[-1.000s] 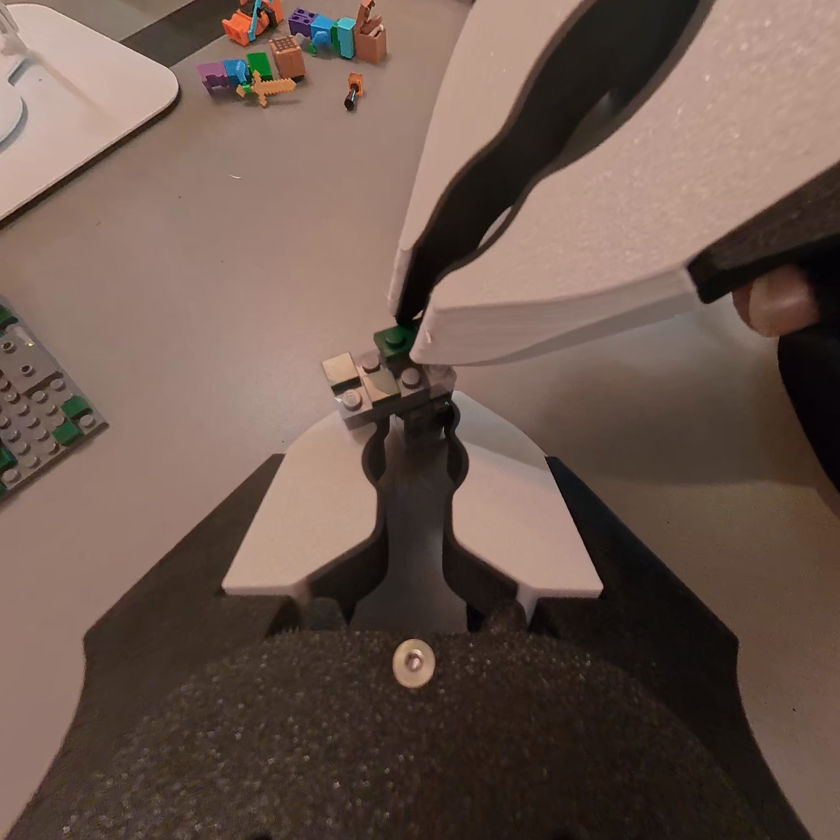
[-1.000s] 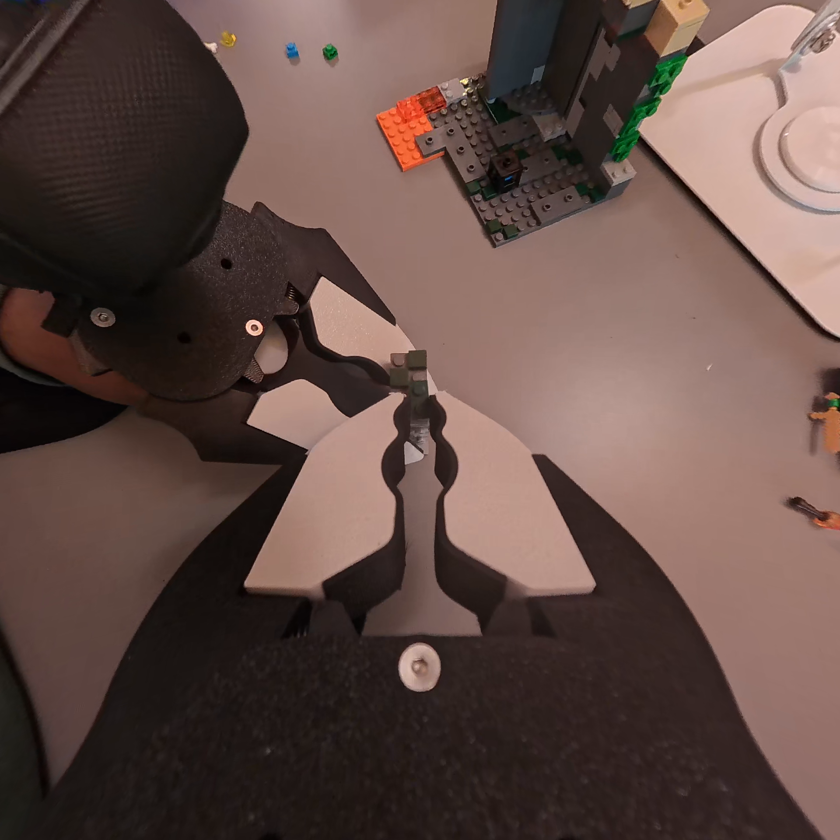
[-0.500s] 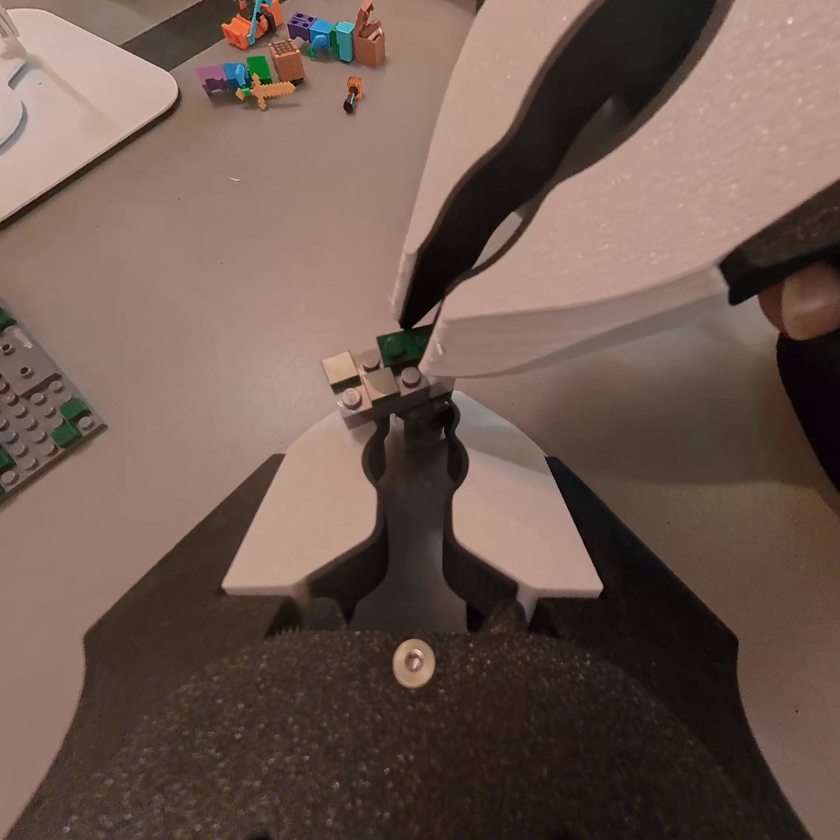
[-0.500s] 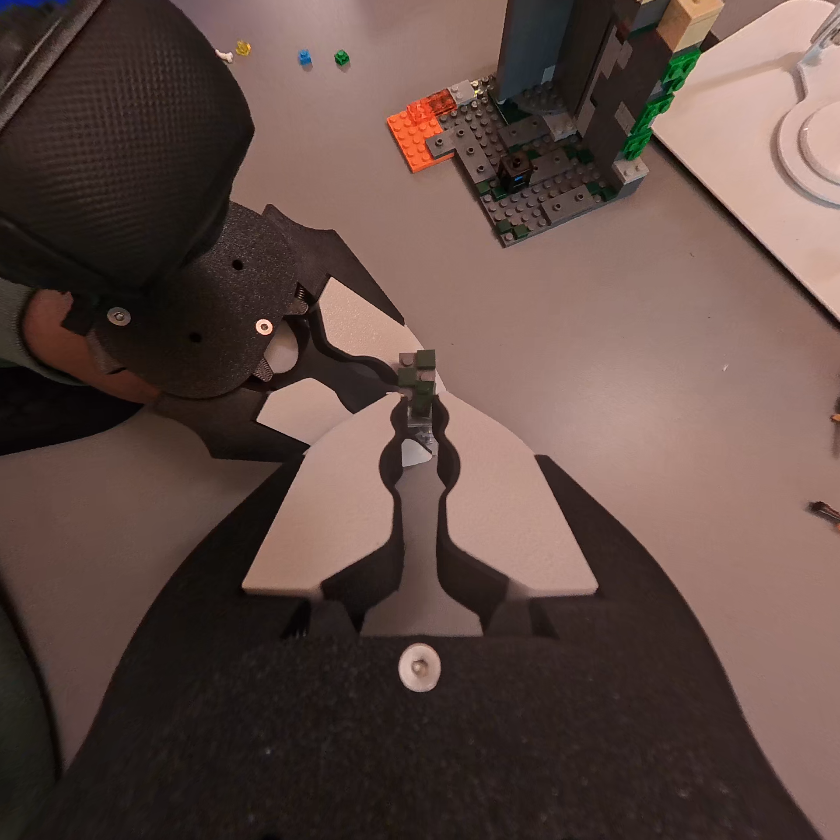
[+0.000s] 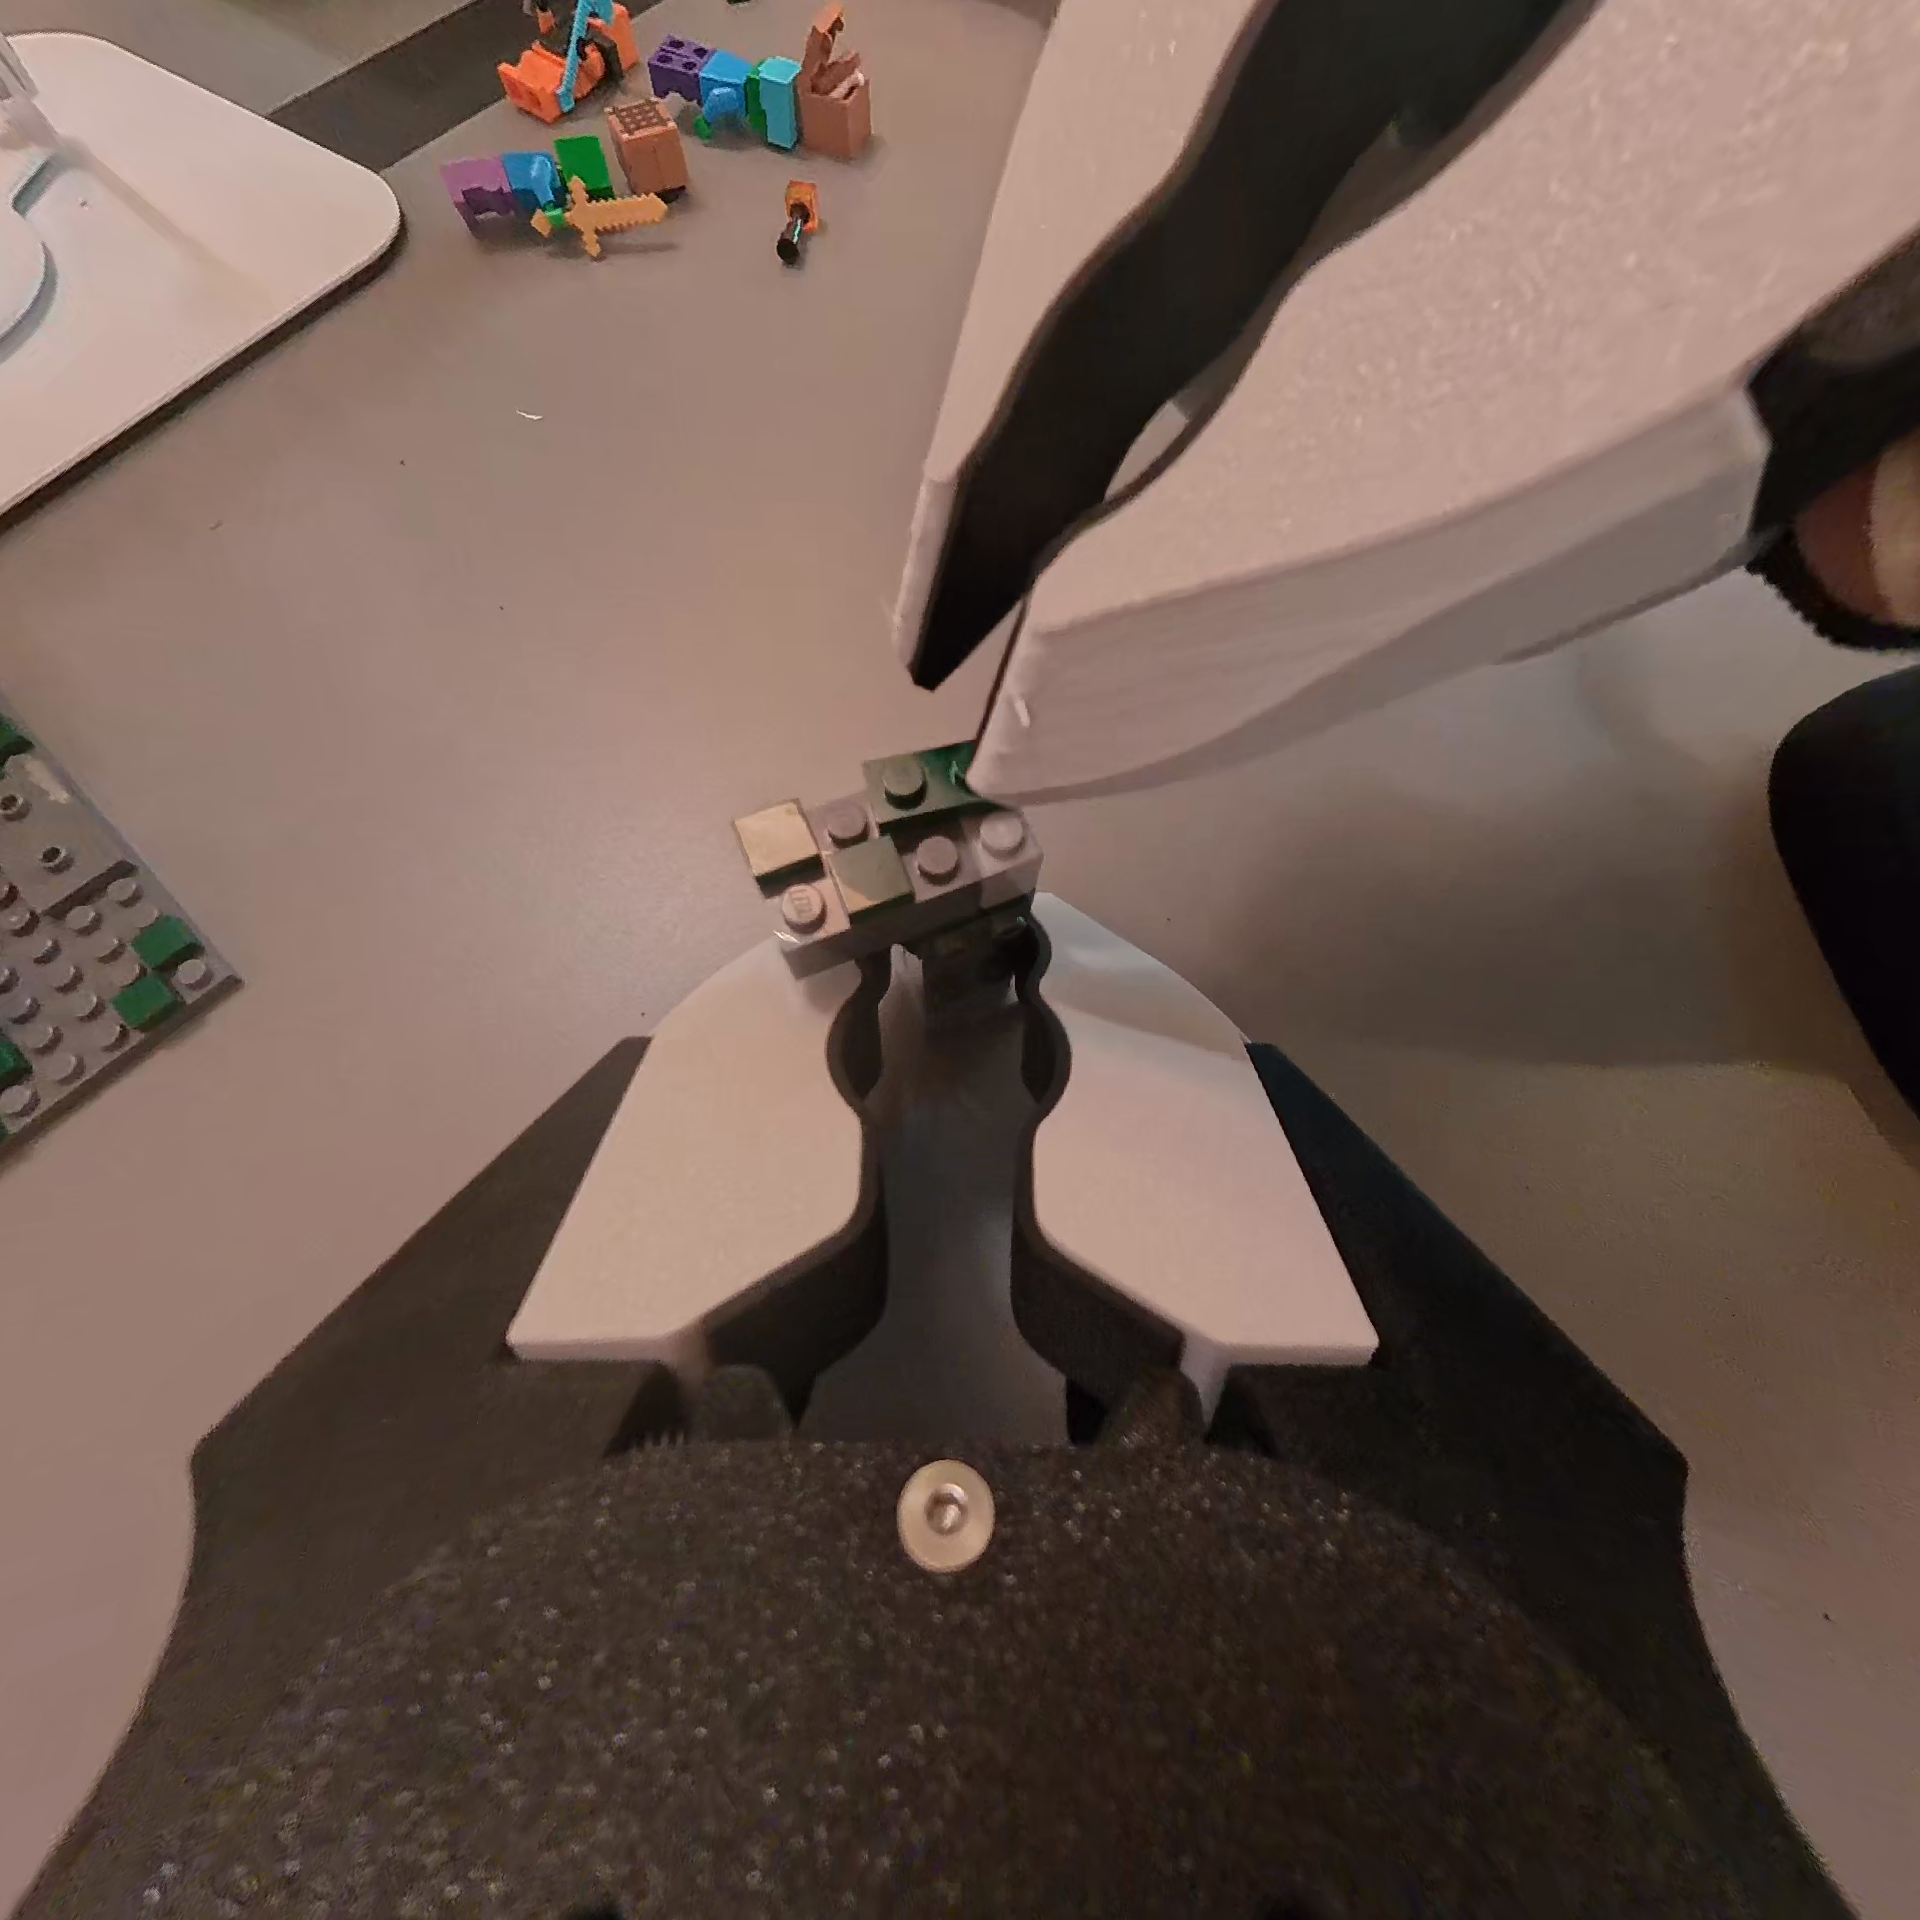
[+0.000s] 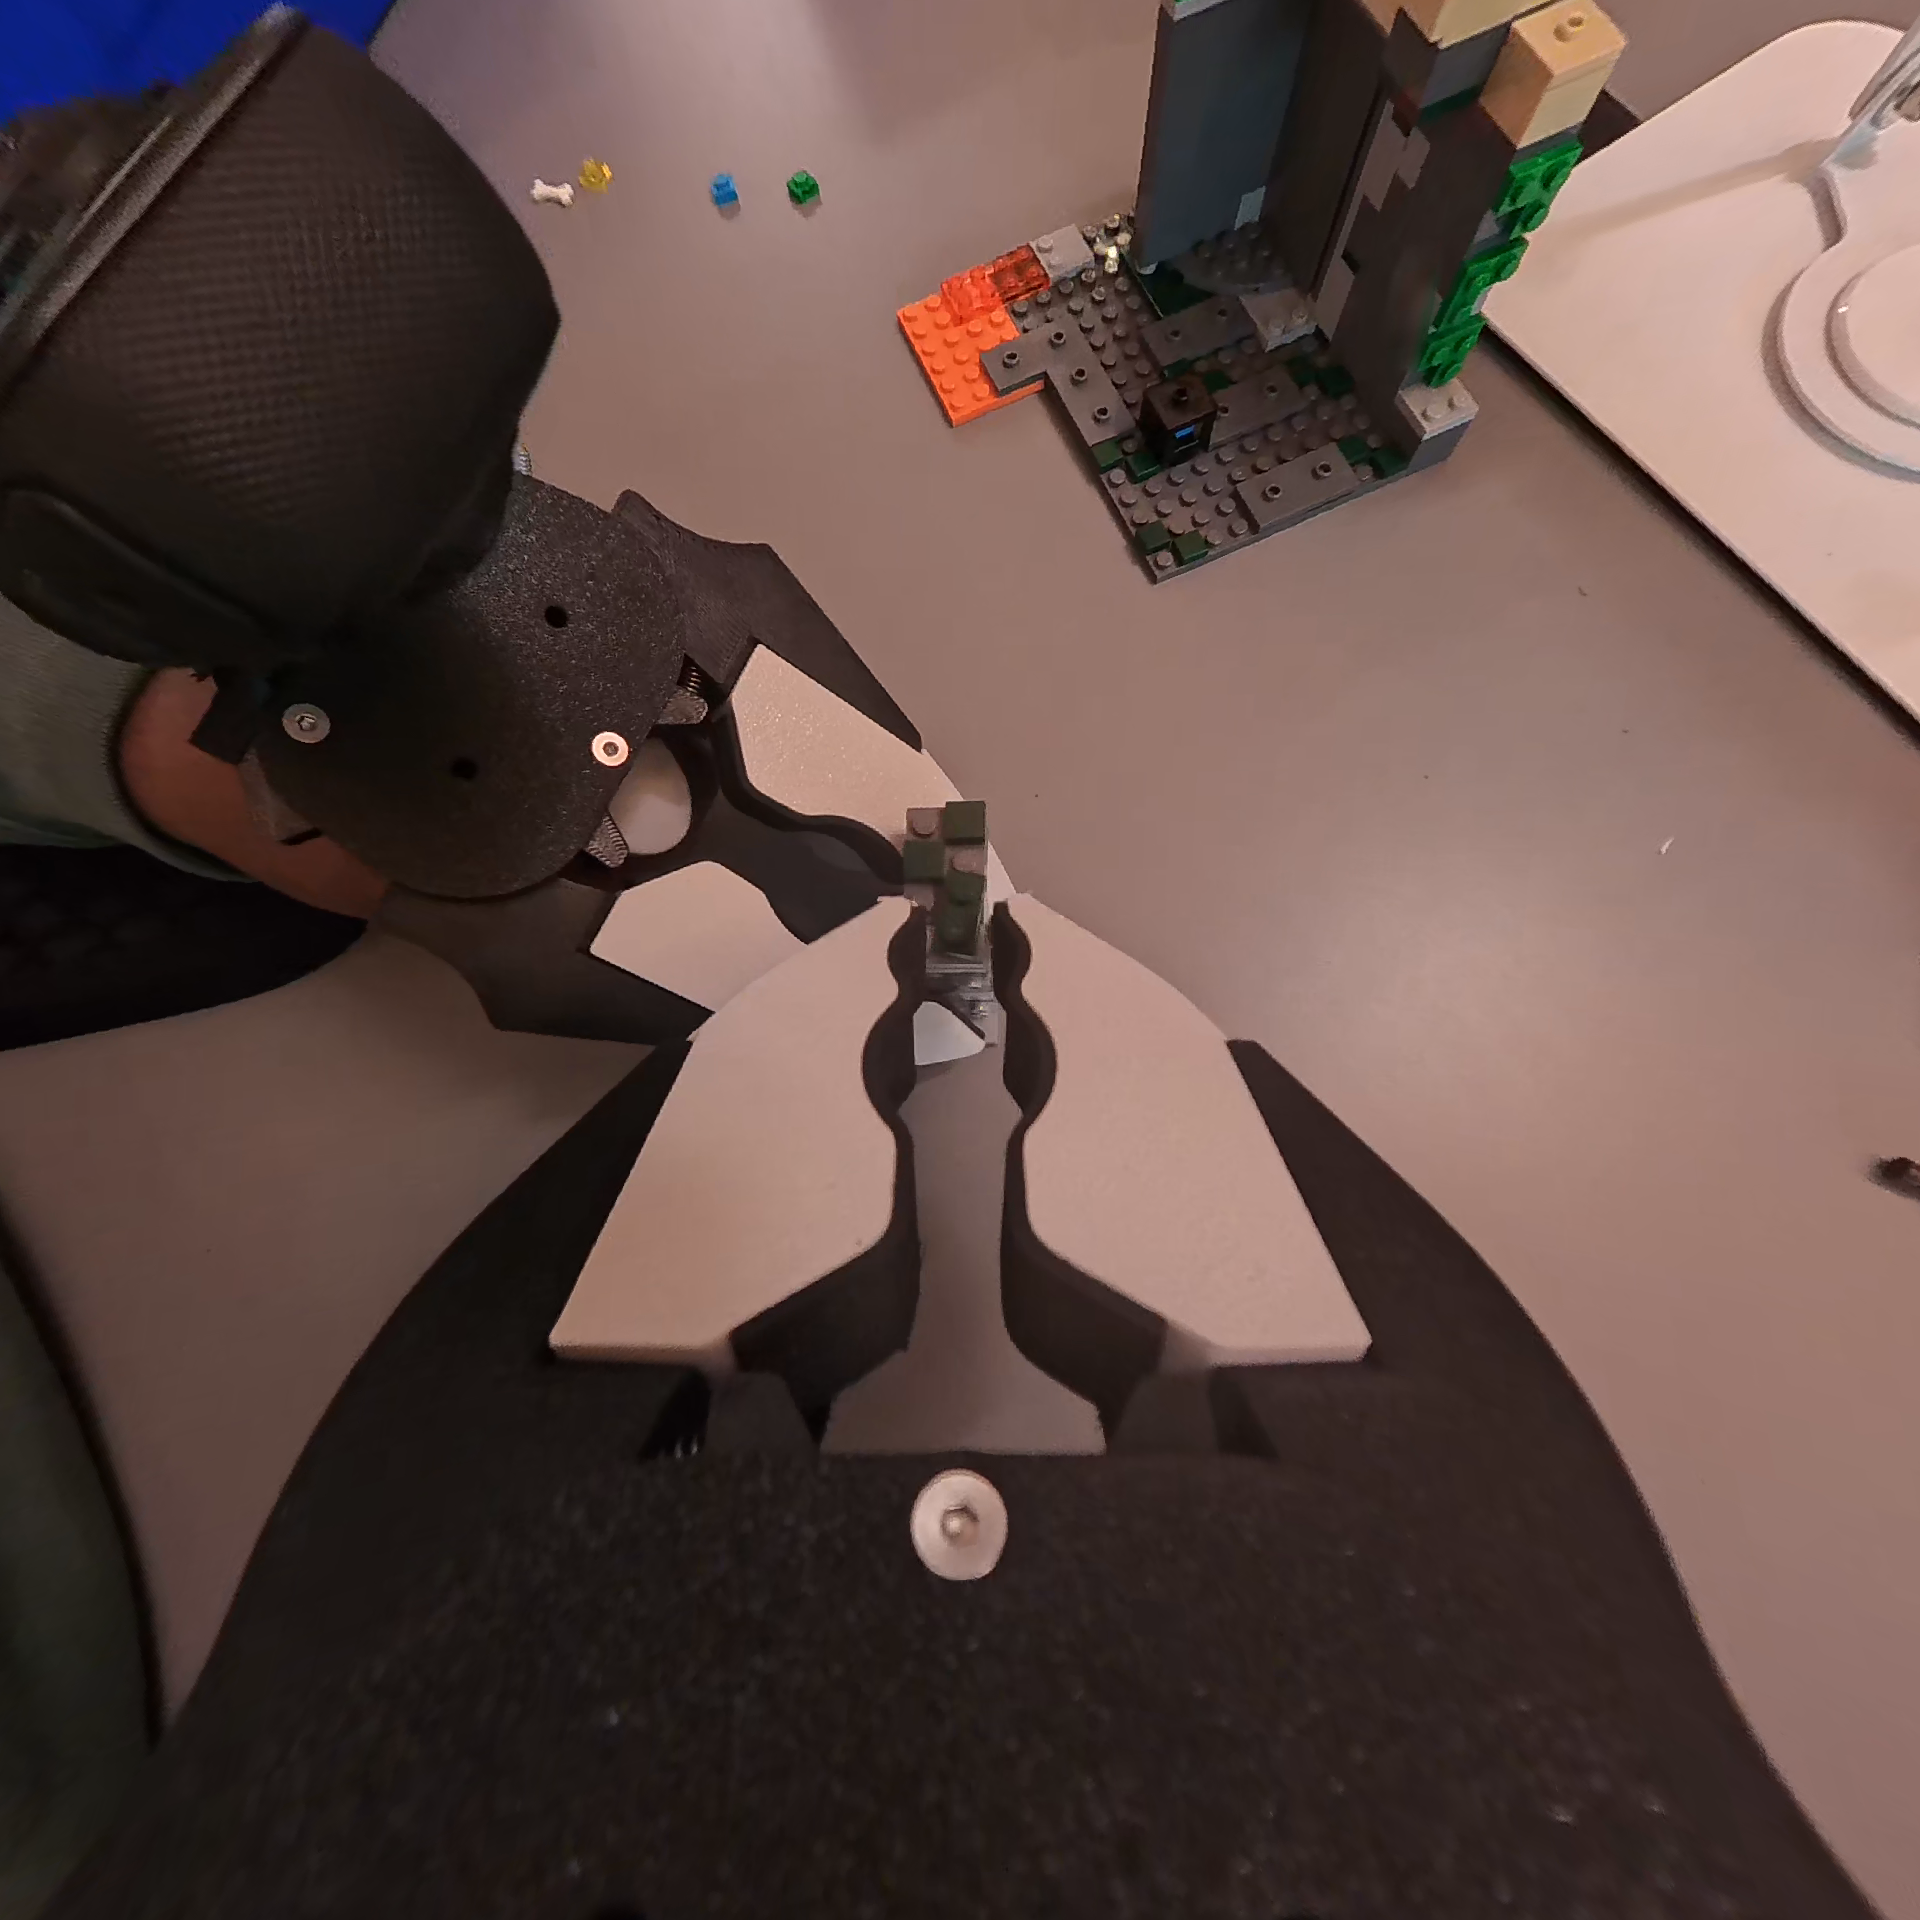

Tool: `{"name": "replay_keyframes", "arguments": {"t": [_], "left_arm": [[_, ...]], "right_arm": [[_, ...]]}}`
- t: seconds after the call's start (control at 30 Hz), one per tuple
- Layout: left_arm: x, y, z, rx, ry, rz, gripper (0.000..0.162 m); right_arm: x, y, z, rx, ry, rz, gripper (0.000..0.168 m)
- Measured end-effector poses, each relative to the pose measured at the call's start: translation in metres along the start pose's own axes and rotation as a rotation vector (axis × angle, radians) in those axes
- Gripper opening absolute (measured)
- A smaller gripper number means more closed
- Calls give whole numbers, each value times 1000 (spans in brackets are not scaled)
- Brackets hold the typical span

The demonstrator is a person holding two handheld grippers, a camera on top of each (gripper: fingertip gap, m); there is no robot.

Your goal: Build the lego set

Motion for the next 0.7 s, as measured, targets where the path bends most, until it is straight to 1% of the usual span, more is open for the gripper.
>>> {"name": "replay_keyframes", "arguments": {"t": [0.07, 0.17, 0.33, 0.43, 0.57, 0.7], "left_arm": [[0, 0, 1, 10, -14, 1, 23], [-1, -1, 7, 30, -60, -3, 22], [-8, 1, 18, 86, -133, 12, 22], [-14, 4, 28, 139, -176, 30, 22], [-26, 7, 46, 214, -262, 36, 22], [-35, 4, 63, 266, -336, 18, 22]], "right_arm": [[-3, 2, 0, 19, 50, 26, 12], [-6, -2, -2, 99, 191, 48, 14], [-13, -19, 3, 320, 386, 88, 29], [-20, -30, 3, 472, 501, 126, 40], [-26, -41, -6, 648, 647, 166, 59], [-24, -47, -32, 730, 727, 166, 82]]}}
Point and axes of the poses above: each gripper's, where its closed fingertips meet, x out along the fingers, y out of its top, z = x × y across the jaws, the point moved 3 cm from there along -x, back along the fingers, and after that the axes turned 1 degree about z, right-handed, at the moved point
